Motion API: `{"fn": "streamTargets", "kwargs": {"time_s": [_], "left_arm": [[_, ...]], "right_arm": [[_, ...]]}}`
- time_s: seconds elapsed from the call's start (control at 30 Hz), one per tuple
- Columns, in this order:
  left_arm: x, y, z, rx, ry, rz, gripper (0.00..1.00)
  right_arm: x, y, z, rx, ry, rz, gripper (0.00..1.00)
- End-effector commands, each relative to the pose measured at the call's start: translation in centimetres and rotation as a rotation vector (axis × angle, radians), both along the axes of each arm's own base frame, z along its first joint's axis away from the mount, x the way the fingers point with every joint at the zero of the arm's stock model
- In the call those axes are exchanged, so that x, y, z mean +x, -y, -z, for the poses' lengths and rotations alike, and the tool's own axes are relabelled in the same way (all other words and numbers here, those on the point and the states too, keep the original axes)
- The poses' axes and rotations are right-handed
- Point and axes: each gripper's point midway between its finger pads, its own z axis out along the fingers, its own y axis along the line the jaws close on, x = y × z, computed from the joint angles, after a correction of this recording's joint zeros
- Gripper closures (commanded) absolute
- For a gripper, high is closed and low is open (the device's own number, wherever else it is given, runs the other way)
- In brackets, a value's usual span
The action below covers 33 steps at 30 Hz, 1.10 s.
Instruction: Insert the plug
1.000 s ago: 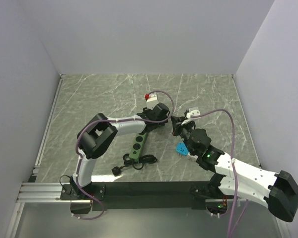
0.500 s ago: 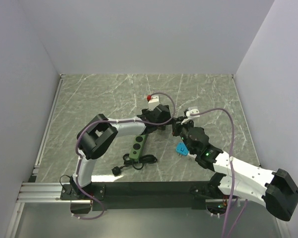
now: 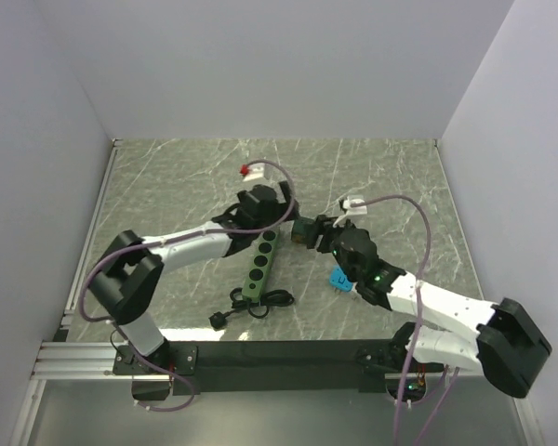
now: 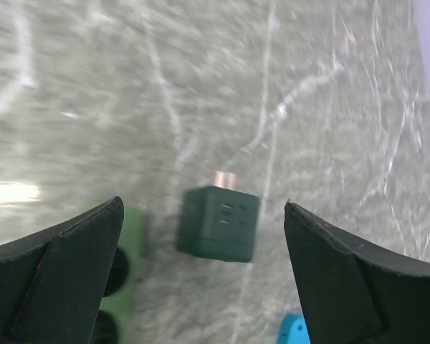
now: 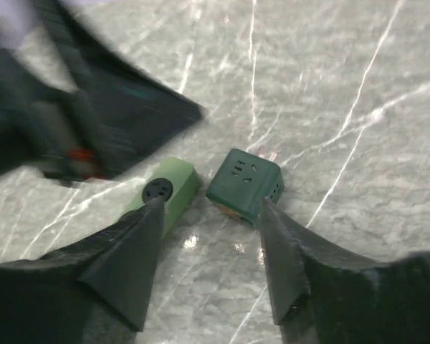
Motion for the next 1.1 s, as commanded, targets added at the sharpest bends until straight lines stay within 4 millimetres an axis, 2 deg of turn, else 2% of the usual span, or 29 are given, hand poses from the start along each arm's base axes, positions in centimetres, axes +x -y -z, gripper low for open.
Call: {"fn": "streamTargets", "kwargs": {"time_s": [0.0,0.03,0.1,0.13,0.2,0.23,0.33,0.57,0.6,0.63,0.7,0.83,1.07], "left_arm": [[0.6,-3.0,-1.9,-0.046,0.054,-0.029,0.01],[0.6,-3.9,-1.9,-0.046,0.058,-0.047,0.01],[0.4,-6.0,-2.1,-0.04,0.07,-0.081,0.01],[0.4,-6.7,-2.2,-0.038,0.073,-0.096,0.0],[0.1,-8.1,-2.4,-0.038,0.08,-0.121,0.01],[0.0,-8.6,-2.5,-0.039,0.087,-0.134,0.0],[-0.6,-10.1,-2.1,-0.045,0.086,-0.153,0.01],[-1.2,-12.1,-2.8,-0.062,0.107,-0.166,0.0],[-1.3,-12.3,-2.7,-0.061,0.107,-0.168,0.0],[-1.5,-12.5,-2.5,-0.059,0.105,-0.168,0.0],[-1.6,-12.9,-2.7,-0.053,0.111,-0.172,0.01],[-2.0,-13.6,-2.4,-0.048,0.108,-0.178,0.01],[-2.5,-14.3,-3.4,-0.073,0.136,-0.183,0.0]], "right_arm": [[1.1,-1.2,0.5,0.063,-0.087,0.021,0.21],[1.3,-1.8,2.0,0.048,-0.129,0.018,0.16],[1.8,-2.9,2.4,0.073,-0.173,0.013,0.09],[2.1,-3.2,4.1,0.049,-0.215,0.026,0.09],[2.9,-3.7,4.4,0.059,-0.238,0.049,0.07],[3.0,-4.0,5.6,0.04,-0.264,0.053,0.07],[4.0,-4.3,6.1,0.039,-0.276,0.087,0.07],[5.7,-3.6,6.9,-0.02,-0.285,0.186,0.06],[5.9,-3.6,7.8,-0.043,-0.302,0.199,0.06],[6.4,-3.7,7.5,-0.045,-0.293,0.215,0.06],[6.7,-3.6,8.7,-0.078,-0.311,0.232,0.06],[7.8,-3.6,9.6,-0.093,-0.331,0.251,0.06],[8.5,-3.0,11.0,-0.119,-0.352,0.282,0.07]]}}
